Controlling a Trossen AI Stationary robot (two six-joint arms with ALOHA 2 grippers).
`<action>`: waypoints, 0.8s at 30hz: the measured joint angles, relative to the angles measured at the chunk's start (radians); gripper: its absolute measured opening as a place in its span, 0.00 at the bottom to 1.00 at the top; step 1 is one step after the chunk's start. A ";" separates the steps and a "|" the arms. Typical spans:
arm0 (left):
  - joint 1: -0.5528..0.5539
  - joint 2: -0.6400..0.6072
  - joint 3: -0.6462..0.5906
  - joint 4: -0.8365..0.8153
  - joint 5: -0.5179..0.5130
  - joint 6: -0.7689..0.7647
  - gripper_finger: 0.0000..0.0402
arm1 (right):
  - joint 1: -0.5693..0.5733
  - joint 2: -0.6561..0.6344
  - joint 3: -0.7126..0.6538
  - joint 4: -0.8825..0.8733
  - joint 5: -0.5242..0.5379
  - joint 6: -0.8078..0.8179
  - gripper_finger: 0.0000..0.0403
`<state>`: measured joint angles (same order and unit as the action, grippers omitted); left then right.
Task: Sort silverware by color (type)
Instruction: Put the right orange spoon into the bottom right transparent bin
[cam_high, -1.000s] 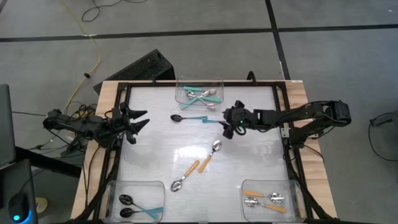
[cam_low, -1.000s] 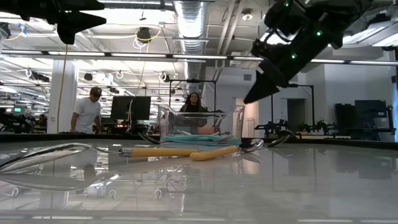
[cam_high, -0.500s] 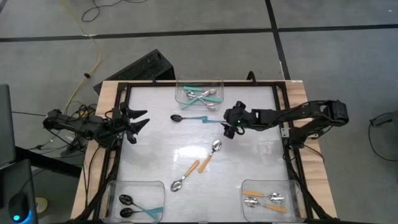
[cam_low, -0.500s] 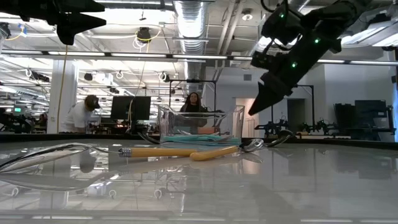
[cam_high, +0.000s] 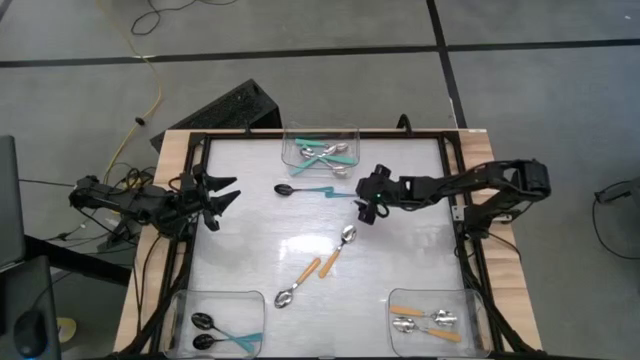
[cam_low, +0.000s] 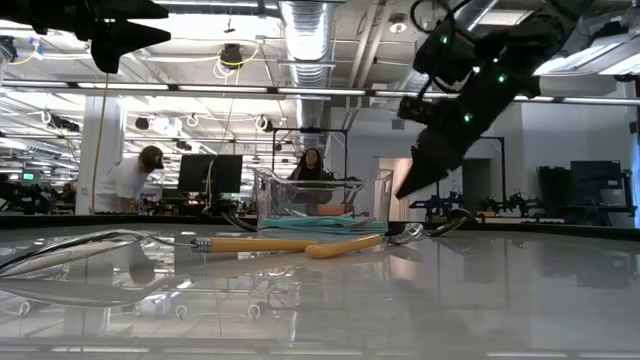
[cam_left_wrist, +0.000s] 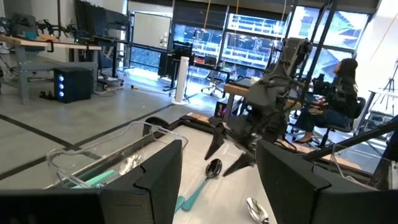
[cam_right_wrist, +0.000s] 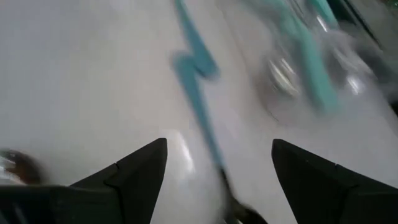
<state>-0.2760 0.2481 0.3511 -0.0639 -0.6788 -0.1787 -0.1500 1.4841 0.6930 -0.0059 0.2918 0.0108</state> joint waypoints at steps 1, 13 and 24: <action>0.000 0.000 0.000 0.000 0.000 0.000 0.47 | 0.012 0.000 0.000 0.036 -0.027 -0.015 0.78; 0.000 0.000 0.000 0.001 -0.002 -0.001 0.47 | 0.255 0.069 0.118 0.120 -0.137 -0.151 0.78; 0.000 0.000 0.000 -0.007 -0.002 -0.010 0.47 | 0.352 0.229 0.263 0.060 -0.136 -0.271 0.78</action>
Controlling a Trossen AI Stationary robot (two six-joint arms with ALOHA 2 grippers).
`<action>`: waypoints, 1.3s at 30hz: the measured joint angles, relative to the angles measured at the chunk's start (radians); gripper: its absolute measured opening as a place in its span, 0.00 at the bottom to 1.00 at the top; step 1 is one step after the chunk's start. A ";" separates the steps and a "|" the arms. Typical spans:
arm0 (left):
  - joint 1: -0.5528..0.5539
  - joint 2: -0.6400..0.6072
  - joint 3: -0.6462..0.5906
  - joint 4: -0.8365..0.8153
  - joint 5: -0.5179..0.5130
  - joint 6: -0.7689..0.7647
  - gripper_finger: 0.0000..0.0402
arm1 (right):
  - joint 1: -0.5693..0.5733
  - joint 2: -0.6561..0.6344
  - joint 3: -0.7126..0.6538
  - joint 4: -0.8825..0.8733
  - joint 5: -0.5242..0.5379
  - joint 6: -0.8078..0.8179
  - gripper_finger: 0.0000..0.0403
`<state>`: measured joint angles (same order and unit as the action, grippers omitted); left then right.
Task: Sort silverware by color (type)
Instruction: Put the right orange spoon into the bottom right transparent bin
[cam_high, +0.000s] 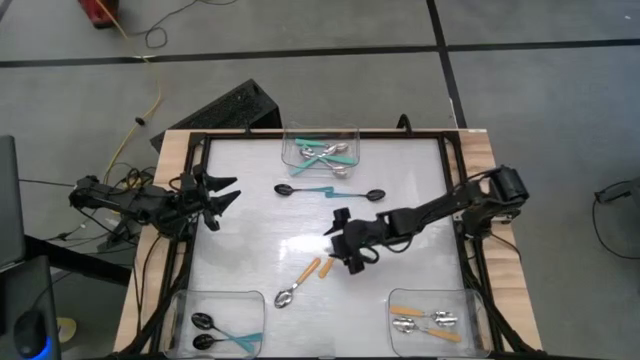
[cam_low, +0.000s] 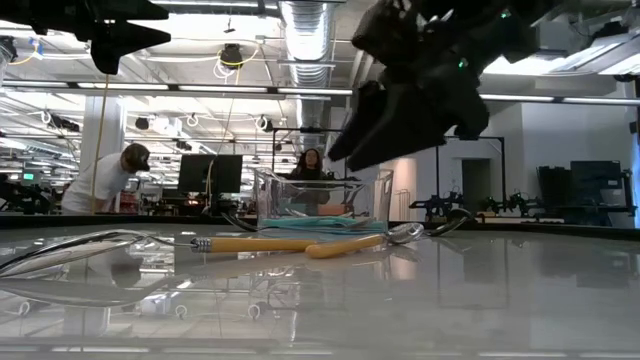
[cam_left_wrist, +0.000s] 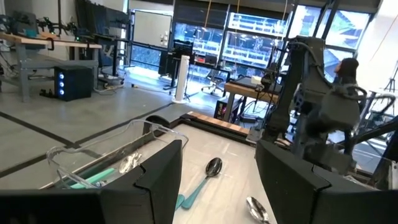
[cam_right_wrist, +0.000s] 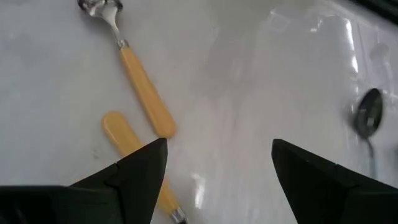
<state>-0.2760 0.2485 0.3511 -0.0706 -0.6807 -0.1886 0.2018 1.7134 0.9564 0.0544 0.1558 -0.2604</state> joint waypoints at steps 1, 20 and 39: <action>0.000 0.000 0.000 0.000 0.000 0.000 0.47 | 0.002 0.019 0.010 0.000 0.000 0.000 0.78; 0.000 0.001 0.000 -0.009 -0.006 -0.001 0.47 | 0.022 0.125 0.184 -0.295 -0.016 -0.148 0.78; 0.000 0.001 0.000 -0.018 -0.041 0.004 0.47 | -0.011 0.172 0.184 -0.308 -0.084 -0.247 0.78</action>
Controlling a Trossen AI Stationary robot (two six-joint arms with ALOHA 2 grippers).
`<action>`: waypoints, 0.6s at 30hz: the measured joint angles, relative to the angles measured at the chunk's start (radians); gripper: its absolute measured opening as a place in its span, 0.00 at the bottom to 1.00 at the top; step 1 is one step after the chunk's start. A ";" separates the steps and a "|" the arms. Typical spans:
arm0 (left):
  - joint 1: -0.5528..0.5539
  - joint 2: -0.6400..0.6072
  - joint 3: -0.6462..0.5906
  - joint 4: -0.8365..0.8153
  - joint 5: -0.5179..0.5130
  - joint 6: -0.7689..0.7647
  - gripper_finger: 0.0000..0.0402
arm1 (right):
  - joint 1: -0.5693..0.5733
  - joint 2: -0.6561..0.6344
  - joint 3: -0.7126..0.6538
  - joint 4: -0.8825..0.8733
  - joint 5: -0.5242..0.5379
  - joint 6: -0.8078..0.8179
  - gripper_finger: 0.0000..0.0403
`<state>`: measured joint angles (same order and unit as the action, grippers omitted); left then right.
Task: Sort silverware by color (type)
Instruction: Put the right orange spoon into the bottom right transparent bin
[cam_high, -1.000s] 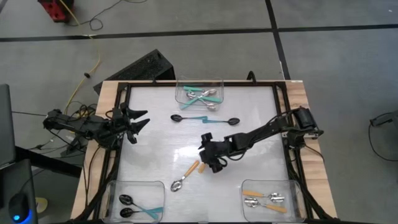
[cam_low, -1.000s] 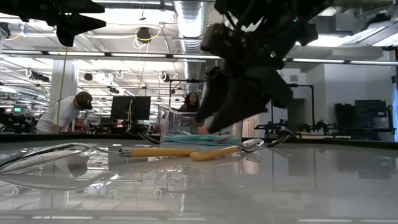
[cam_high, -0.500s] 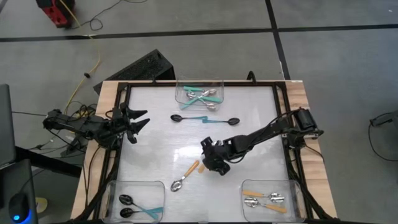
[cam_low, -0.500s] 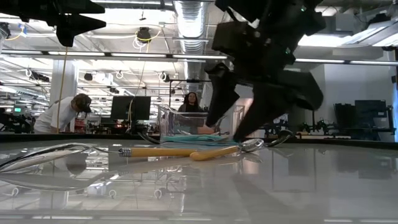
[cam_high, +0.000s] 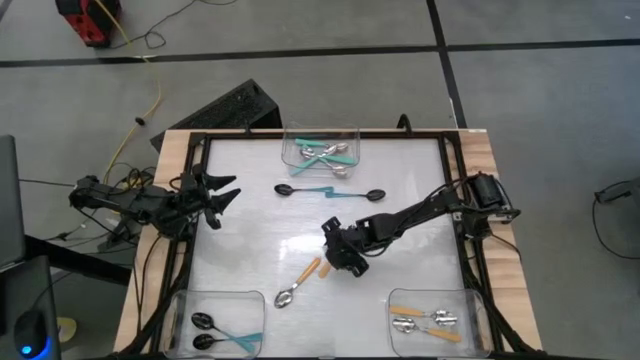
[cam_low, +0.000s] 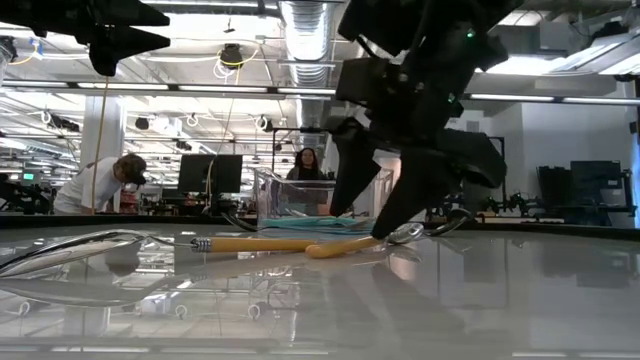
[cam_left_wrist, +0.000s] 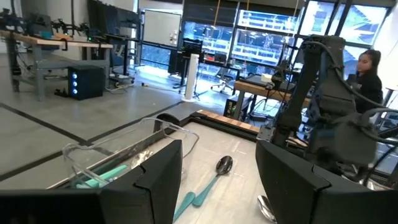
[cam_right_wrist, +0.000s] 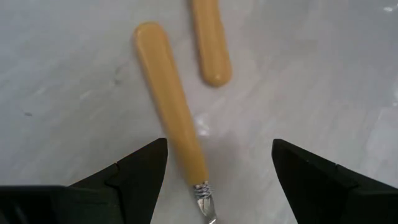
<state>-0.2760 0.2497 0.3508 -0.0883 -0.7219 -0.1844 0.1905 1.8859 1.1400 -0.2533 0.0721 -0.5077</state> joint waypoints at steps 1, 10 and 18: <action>0.000 0.000 0.000 0.000 0.000 0.000 0.47 | -0.010 0.000 0.000 0.001 -0.032 0.009 0.78; 0.000 0.000 0.000 0.000 0.000 0.000 0.47 | -0.029 0.017 0.001 0.003 -0.098 -0.022 0.76; 0.000 0.000 0.000 -0.005 0.000 0.000 0.47 | -0.052 0.018 0.001 -0.005 -0.136 -0.024 0.76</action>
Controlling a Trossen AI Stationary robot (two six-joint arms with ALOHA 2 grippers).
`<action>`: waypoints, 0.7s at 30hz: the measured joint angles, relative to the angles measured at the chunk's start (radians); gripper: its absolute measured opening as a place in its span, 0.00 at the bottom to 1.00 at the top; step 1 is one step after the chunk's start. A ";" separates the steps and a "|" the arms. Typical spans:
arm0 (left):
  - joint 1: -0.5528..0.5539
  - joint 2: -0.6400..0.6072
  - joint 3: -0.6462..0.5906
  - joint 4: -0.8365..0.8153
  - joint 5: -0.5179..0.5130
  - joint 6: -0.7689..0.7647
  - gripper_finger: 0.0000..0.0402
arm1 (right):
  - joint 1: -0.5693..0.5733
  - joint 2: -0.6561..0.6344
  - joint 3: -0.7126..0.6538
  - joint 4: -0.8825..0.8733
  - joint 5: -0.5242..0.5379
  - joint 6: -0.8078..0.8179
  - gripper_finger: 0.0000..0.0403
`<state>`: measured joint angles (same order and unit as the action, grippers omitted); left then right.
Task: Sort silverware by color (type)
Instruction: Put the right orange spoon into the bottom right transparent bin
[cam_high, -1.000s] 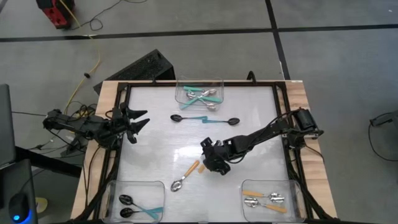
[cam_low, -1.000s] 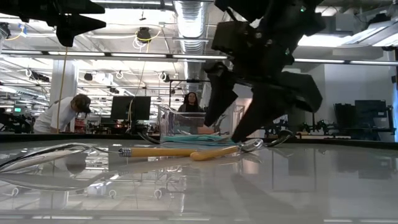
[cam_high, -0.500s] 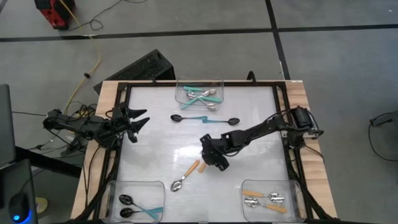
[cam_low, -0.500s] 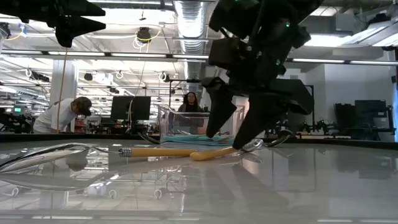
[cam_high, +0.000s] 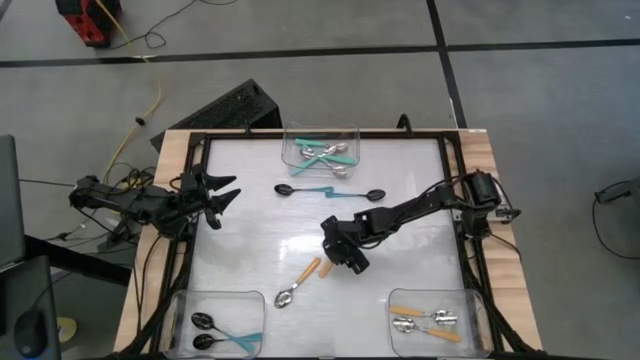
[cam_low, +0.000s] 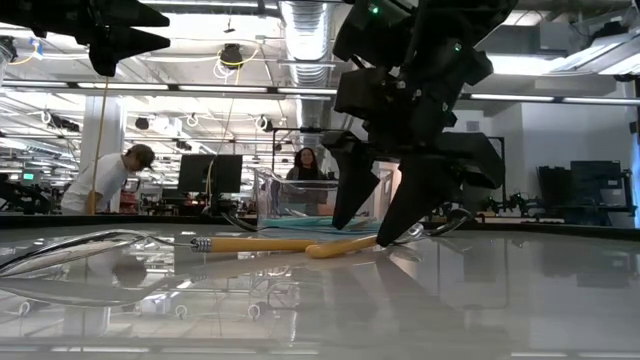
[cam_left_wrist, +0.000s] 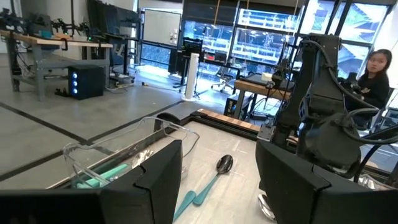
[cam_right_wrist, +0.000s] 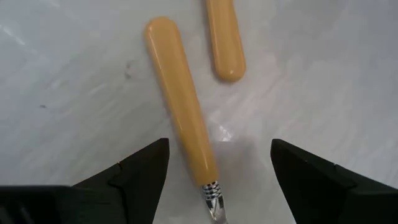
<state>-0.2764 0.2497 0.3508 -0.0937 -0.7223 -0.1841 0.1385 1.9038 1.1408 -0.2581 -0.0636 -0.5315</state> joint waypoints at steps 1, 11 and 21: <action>0.000 0.000 0.000 0.000 0.000 0.000 0.47 | -0.004 0.000 0.000 0.000 -0.012 0.000 0.76; 0.000 0.000 0.000 0.000 0.000 0.000 0.47 | -0.017 0.000 0.000 -0.003 -0.026 0.006 0.76; 0.000 0.000 0.000 0.001 0.000 0.000 0.47 | -0.017 0.000 0.000 0.000 -0.021 0.027 0.76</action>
<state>-0.2760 0.2497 0.3508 -0.0929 -0.7223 -0.1841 0.1211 1.9038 1.1407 -0.2584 -0.0841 -0.5049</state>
